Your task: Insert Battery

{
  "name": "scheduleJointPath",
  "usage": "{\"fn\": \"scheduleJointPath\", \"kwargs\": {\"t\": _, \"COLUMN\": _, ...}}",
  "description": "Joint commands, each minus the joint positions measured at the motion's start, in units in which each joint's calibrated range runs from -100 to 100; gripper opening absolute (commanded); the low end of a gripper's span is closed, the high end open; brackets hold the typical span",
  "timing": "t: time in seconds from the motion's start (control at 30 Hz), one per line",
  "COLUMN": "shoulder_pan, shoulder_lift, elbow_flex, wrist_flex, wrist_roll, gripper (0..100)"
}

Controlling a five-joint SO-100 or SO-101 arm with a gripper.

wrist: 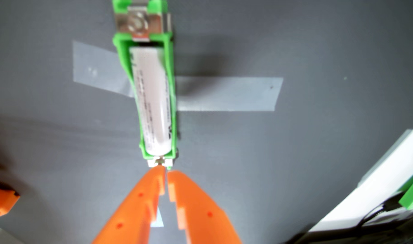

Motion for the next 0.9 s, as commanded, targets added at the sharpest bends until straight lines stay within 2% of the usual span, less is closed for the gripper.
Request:
{"fn": "scheduleJointPath", "kwargs": {"t": 0.0, "shoulder_pan": 3.68, "shoulder_lift": -0.79, "elbow_flex": -1.60, "wrist_flex": 0.40, "wrist_roll": 0.32, "gripper": 2}}
{"fn": "scheduleJointPath", "kwargs": {"t": 0.87, "shoulder_pan": 4.86, "shoulder_lift": -0.13, "elbow_flex": 2.99, "wrist_flex": -0.36, "wrist_roll": 0.37, "gripper": 2}}
